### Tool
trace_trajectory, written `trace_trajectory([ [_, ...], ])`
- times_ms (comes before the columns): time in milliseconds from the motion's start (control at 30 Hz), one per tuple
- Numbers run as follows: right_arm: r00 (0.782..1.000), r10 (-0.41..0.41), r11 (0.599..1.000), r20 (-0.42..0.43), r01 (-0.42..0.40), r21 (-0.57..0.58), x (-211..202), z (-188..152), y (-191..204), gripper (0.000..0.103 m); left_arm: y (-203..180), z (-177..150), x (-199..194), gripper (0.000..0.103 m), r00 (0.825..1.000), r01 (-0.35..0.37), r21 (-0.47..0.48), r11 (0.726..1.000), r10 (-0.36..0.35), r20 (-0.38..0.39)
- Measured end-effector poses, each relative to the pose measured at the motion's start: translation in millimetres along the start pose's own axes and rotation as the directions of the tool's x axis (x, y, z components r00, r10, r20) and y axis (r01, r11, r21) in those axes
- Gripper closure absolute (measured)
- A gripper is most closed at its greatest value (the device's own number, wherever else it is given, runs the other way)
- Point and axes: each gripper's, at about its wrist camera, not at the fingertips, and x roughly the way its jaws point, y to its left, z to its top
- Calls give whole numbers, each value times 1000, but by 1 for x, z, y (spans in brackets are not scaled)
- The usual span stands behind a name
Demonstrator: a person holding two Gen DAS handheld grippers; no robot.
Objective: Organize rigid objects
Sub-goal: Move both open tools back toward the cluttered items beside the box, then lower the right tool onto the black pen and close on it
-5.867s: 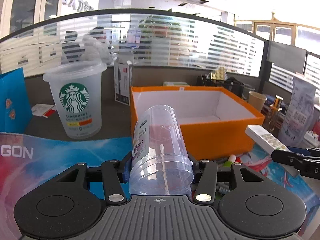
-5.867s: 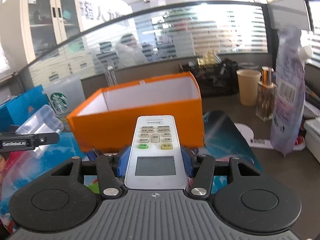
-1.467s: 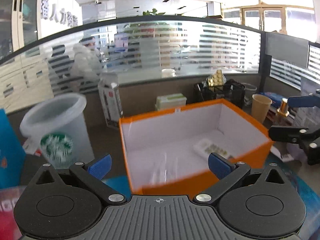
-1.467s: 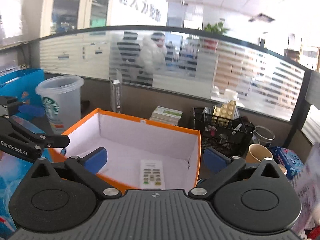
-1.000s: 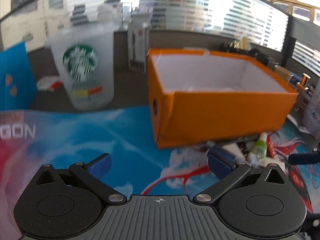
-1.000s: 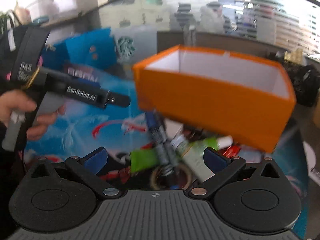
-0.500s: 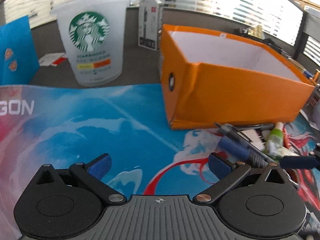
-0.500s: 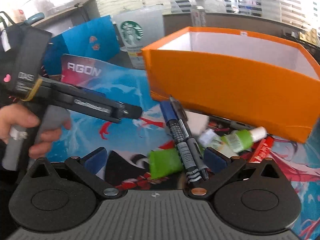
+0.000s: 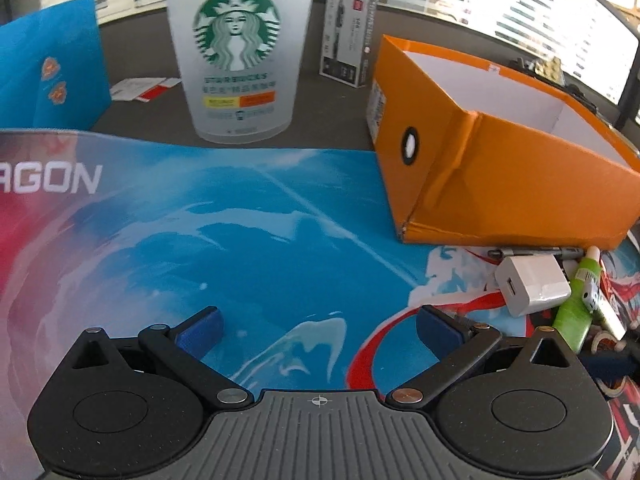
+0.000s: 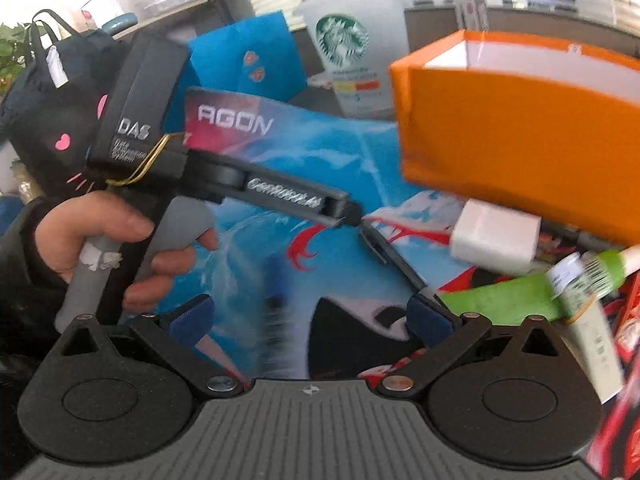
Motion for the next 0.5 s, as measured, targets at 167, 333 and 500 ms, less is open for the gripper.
trace_trajectory([
  [167, 997, -73, 995, 36, 75, -60, -6, 3, -9, 25, 15, -8, -13, 0, 997, -65, -43, 997, 66, 38],
  [333, 999, -39, 990, 11, 40, -138, 0, -2, 4, 32, 17, -31, -14, 0, 982, -159, -32, 987, 162, 102],
  [500, 999, -31, 990, 38, 36, -139, -2, 1, 7, 32, 8, -36, -21, 0, 967, -208, 33, 978, 200, 160],
])
